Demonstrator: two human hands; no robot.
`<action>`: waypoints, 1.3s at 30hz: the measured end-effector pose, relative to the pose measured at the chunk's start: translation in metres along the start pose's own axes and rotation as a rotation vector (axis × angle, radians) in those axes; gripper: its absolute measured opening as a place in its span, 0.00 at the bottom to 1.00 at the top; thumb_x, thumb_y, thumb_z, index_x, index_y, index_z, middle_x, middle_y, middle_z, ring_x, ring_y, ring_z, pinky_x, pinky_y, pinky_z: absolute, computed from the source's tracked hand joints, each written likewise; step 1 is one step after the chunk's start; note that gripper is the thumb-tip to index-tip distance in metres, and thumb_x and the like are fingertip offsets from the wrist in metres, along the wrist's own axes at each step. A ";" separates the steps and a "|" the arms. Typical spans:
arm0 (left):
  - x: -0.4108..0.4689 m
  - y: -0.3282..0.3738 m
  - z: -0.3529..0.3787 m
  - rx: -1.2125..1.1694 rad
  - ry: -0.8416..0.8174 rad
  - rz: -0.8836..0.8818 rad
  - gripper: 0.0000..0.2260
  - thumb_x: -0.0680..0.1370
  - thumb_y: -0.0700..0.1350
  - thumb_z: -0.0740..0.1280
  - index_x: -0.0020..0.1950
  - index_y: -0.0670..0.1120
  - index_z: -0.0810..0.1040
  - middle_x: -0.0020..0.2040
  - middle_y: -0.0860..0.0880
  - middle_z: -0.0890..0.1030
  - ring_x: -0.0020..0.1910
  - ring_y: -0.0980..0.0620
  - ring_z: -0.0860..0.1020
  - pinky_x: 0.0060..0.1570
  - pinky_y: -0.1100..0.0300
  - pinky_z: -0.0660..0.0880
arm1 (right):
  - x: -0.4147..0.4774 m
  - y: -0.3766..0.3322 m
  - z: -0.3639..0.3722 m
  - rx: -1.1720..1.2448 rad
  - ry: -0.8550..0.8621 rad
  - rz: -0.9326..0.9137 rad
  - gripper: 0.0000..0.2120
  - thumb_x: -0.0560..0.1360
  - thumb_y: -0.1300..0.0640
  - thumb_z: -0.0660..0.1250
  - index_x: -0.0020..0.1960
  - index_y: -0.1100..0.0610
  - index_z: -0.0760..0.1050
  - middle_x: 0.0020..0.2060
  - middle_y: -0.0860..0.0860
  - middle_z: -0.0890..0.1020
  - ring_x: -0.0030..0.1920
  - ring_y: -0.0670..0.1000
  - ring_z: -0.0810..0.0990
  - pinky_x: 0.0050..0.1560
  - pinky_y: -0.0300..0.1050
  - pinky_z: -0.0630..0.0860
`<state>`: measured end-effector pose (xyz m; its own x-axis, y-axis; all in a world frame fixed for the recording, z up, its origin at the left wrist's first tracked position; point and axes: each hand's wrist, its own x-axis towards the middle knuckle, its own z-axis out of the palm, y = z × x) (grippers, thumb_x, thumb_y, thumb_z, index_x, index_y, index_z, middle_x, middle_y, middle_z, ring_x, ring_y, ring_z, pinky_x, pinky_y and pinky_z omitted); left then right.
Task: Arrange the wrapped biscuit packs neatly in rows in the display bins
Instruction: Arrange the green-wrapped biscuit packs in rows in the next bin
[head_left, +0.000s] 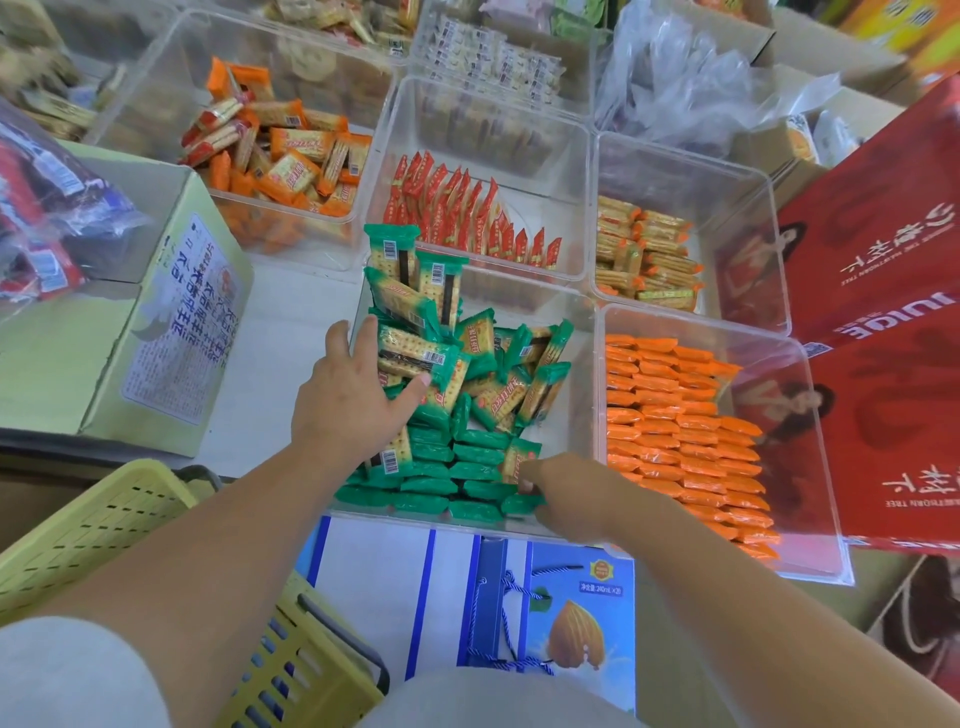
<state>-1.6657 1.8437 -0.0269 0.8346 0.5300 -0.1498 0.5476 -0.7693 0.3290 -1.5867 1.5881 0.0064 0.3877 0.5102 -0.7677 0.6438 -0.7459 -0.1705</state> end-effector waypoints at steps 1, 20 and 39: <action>0.000 0.000 0.000 -0.002 0.001 0.000 0.41 0.75 0.72 0.55 0.80 0.49 0.52 0.78 0.43 0.56 0.68 0.38 0.71 0.56 0.44 0.76 | -0.001 -0.001 0.002 -0.010 -0.024 0.009 0.20 0.78 0.64 0.60 0.68 0.52 0.72 0.58 0.57 0.79 0.50 0.57 0.77 0.46 0.49 0.77; 0.002 -0.001 0.003 0.030 0.000 -0.005 0.45 0.72 0.74 0.60 0.80 0.50 0.50 0.79 0.43 0.56 0.67 0.38 0.72 0.56 0.44 0.77 | 0.058 -0.001 -0.022 -0.502 0.075 0.068 0.11 0.76 0.59 0.67 0.58 0.54 0.78 0.47 0.50 0.82 0.52 0.56 0.78 0.57 0.52 0.72; 0.001 -0.001 0.002 -0.009 -0.008 -0.003 0.44 0.73 0.73 0.60 0.80 0.50 0.52 0.79 0.43 0.56 0.67 0.39 0.72 0.55 0.45 0.76 | 0.010 -0.015 0.017 -0.032 0.012 0.045 0.11 0.79 0.63 0.61 0.60 0.59 0.74 0.48 0.56 0.75 0.47 0.57 0.77 0.42 0.47 0.72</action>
<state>-1.6657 1.8443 -0.0289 0.8332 0.5298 -0.1581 0.5499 -0.7643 0.3369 -1.6037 1.5969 -0.0092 0.4246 0.4819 -0.7664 0.6466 -0.7539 -0.1158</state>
